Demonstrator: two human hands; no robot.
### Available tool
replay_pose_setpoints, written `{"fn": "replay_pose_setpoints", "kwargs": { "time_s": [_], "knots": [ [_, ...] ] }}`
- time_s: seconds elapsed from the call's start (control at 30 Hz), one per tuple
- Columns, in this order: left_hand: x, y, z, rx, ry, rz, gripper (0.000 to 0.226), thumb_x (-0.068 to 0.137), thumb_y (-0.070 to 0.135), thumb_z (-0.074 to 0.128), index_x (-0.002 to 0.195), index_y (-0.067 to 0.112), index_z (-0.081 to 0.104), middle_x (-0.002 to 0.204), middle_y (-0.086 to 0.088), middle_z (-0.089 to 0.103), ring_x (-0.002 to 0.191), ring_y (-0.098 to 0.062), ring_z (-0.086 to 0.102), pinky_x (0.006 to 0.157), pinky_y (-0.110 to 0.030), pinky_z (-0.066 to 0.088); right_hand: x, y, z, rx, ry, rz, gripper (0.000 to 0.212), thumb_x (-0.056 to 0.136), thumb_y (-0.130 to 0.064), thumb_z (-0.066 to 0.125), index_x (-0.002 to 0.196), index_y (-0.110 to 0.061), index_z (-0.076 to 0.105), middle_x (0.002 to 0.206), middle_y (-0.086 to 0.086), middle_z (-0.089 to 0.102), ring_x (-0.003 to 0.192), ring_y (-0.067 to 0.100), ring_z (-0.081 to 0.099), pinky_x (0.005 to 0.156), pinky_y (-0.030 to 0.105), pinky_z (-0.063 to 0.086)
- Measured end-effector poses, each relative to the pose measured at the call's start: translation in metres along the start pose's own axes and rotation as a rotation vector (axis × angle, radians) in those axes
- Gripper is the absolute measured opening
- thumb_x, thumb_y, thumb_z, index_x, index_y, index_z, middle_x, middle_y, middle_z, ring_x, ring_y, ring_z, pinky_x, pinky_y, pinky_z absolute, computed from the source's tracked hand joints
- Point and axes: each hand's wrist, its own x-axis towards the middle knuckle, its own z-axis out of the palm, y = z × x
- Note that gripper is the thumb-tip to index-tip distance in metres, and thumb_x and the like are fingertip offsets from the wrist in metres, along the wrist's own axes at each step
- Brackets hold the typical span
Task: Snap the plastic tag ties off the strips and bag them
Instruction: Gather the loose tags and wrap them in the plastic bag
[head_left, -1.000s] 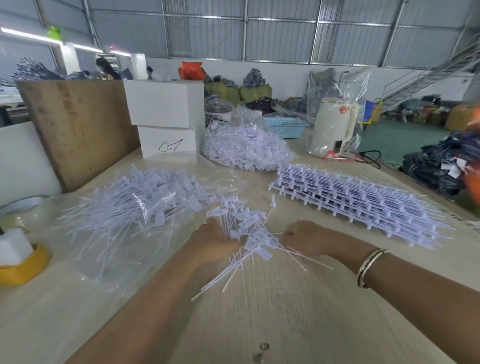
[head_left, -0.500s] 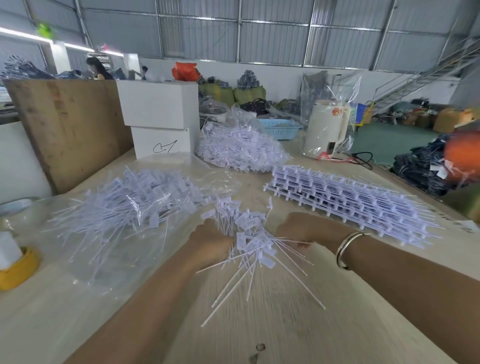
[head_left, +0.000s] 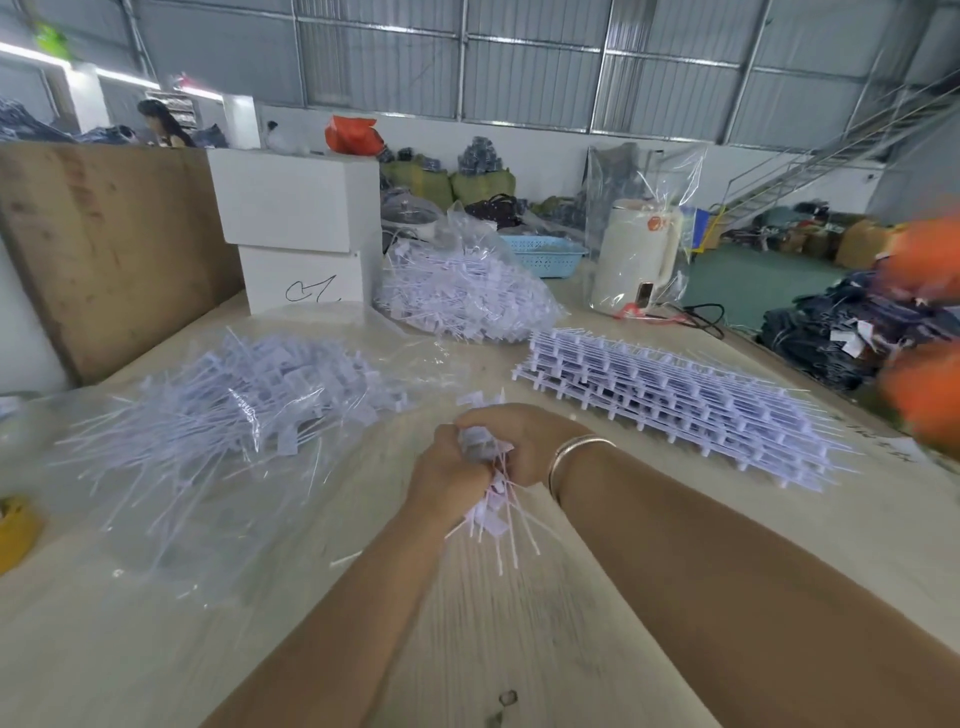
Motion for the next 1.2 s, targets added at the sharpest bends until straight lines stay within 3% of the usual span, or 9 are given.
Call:
{"fn": "replay_pose_setpoints", "kwargs": {
  "time_s": [0.07,0.2,0.47,0.6,0.73,0.83,0.93,1.0,1.2],
  "knots": [
    [-0.004,0.002,0.001,-0.023,0.003,-0.018,0.032,0.075,0.007,0.058,0.107,0.012,0.055,0.091,-0.003,0.064,0.078,-0.016,0.063,0.059,-0.023,0.047,0.002,0.001,0.006,-0.023,0.030,0.030,0.024,0.097,-0.022,0.049,0.075,-0.013,0.051,0.061,0.002,0.062,0.072,0.017,0.058,0.077,0.025,0.044],
    [-0.014,0.003,0.005,-0.178,-0.049,-0.017,0.055,0.061,0.015,0.056,0.116,0.010,0.057,0.109,-0.017,0.066,0.100,-0.033,0.064,0.088,-0.049,0.052,0.009,0.006,0.016,-0.064,0.083,0.019,0.031,0.090,-0.027,0.059,0.113,-0.007,0.064,0.113,0.016,0.061,0.109,0.024,0.058,0.093,0.033,0.045],
    [-0.023,0.011,-0.021,-0.132,-0.119,0.040,0.020,0.080,0.012,0.053,0.093,0.008,0.068,0.089,-0.015,0.069,0.081,-0.026,0.064,0.075,-0.035,0.047,0.012,0.015,0.013,0.239,0.080,0.046,0.025,0.087,-0.015,0.060,0.063,-0.014,0.052,0.037,0.000,0.046,0.037,0.012,0.039,0.039,0.015,0.030],
    [-0.022,0.026,-0.046,-0.118,-0.214,0.088,0.019,0.083,0.009,0.056,0.078,0.018,0.071,0.080,0.000,0.070,0.080,-0.019,0.063,0.075,-0.028,0.047,0.005,0.019,0.003,0.249,0.152,-0.016,0.012,0.084,-0.017,0.064,0.077,-0.008,0.063,0.069,0.011,0.057,0.054,0.020,0.049,0.046,0.021,0.039],
    [-0.010,0.022,-0.084,0.024,0.148,0.244,0.019,0.085,0.013,0.060,0.085,0.031,0.066,0.095,0.006,0.068,0.091,-0.011,0.062,0.075,-0.021,0.043,-0.001,0.020,-0.015,0.282,0.145,-0.046,0.012,0.086,-0.014,0.066,0.081,-0.005,0.059,0.053,0.007,0.058,0.039,0.017,0.056,0.042,0.021,0.045],
    [-0.003,0.002,-0.105,0.511,0.417,0.340,0.030,0.084,0.026,0.061,0.114,0.024,0.057,0.116,-0.001,0.055,0.110,-0.022,0.048,0.084,-0.032,0.041,-0.007,0.012,-0.036,0.328,0.149,-0.078,0.015,0.089,-0.016,0.063,0.079,-0.006,0.057,0.052,0.006,0.056,0.036,0.014,0.056,0.042,0.023,0.046],
    [-0.002,-0.021,-0.108,1.018,0.354,0.140,0.072,0.073,0.052,0.065,0.129,0.019,0.036,0.129,-0.005,0.034,0.119,-0.026,0.033,0.094,-0.038,0.035,-0.016,0.002,-0.048,0.366,0.151,-0.119,0.021,0.088,-0.020,0.064,0.072,-0.007,0.058,0.048,0.004,0.056,0.036,0.012,0.055,0.041,0.020,0.048],
    [0.000,-0.031,-0.111,1.173,0.309,-0.001,0.063,0.078,0.047,0.062,0.126,0.017,0.035,0.126,-0.004,0.035,0.118,-0.024,0.038,0.092,-0.035,0.036,-0.024,-0.003,-0.049,0.357,0.137,-0.133,0.023,0.086,-0.023,0.066,0.070,-0.008,0.058,0.056,0.005,0.056,0.037,0.011,0.056,0.041,0.018,0.048],
    [0.006,-0.017,-0.145,0.755,0.406,0.145,0.025,0.098,0.031,0.041,0.095,0.012,0.057,0.096,-0.015,0.062,0.093,-0.036,0.059,0.077,-0.039,0.049,-0.038,-0.009,-0.010,0.142,-0.055,-0.196,0.015,0.083,-0.019,0.069,0.077,-0.007,0.062,0.055,0.004,0.058,0.039,0.012,0.056,0.042,0.018,0.047]
  ]
}}
